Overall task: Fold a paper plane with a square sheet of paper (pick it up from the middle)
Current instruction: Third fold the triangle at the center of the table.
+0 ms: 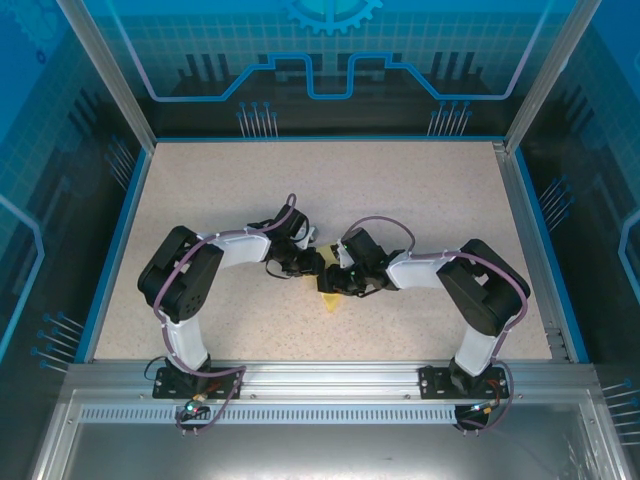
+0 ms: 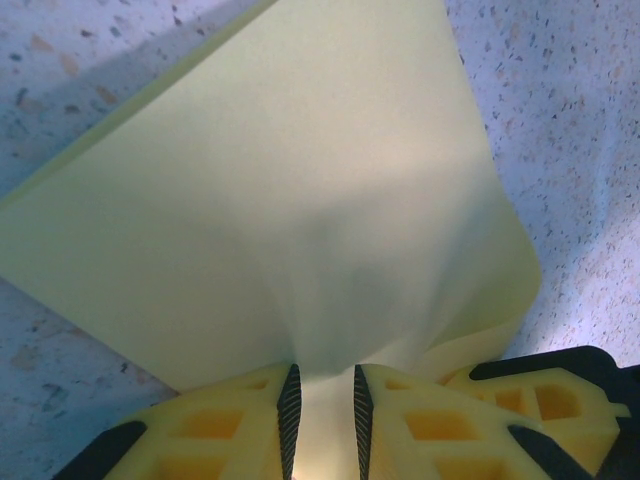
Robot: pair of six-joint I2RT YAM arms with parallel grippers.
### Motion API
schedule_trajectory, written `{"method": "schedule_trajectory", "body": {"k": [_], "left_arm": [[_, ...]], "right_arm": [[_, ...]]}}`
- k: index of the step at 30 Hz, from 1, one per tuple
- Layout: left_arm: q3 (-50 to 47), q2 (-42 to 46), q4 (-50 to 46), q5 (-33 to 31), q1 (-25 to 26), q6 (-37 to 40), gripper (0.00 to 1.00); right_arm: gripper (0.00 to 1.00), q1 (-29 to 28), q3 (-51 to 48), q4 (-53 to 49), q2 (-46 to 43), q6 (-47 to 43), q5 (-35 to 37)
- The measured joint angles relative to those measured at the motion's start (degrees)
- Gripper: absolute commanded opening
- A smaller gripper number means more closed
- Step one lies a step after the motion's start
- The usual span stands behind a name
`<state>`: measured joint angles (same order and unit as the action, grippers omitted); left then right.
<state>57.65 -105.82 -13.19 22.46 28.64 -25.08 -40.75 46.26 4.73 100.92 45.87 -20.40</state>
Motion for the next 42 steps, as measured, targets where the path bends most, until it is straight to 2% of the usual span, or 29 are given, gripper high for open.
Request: {"method": "schedule_trajectory", "body": {"k": [3,8,16,20,26,32,42], "left_arm": [[0.00,0.02,0.00,0.09,-0.04,-0.02,0.25],[0.00,0.59,-0.35,0.13,-0.42,-0.02,0.26],[0.02,5.62,-1.53,0.50,-1.49,-0.07,0.25],[0.02,6.34,-1.53,1.27,-1.49,-0.33,0.25],[-0.04,6.34,-1.46,2.64,-1.49,-0.50,0.25],[-1.92,6.43,-0.92,4.52,-1.46,-2.05,0.21],[-5.31,6.67,0.81,5.73,0.83,-3.93,0.14]], "right_arm": [[0.37,0.00,0.00,0.00,0.00,0.00,0.00],[0.31,-0.07,-0.15,0.07,-0.02,-0.26,0.44],[0.21,-0.09,-0.63,0.42,-0.02,-0.70,1.16],[0.20,-0.09,-0.94,0.59,-0.02,-0.90,1.51],[0.04,-0.09,-1.57,0.85,-0.02,-1.29,1.77],[0.00,-0.09,-1.60,0.85,-0.02,-1.51,1.77],[0.00,-0.09,-1.66,0.92,-0.02,-1.75,1.77]]}}
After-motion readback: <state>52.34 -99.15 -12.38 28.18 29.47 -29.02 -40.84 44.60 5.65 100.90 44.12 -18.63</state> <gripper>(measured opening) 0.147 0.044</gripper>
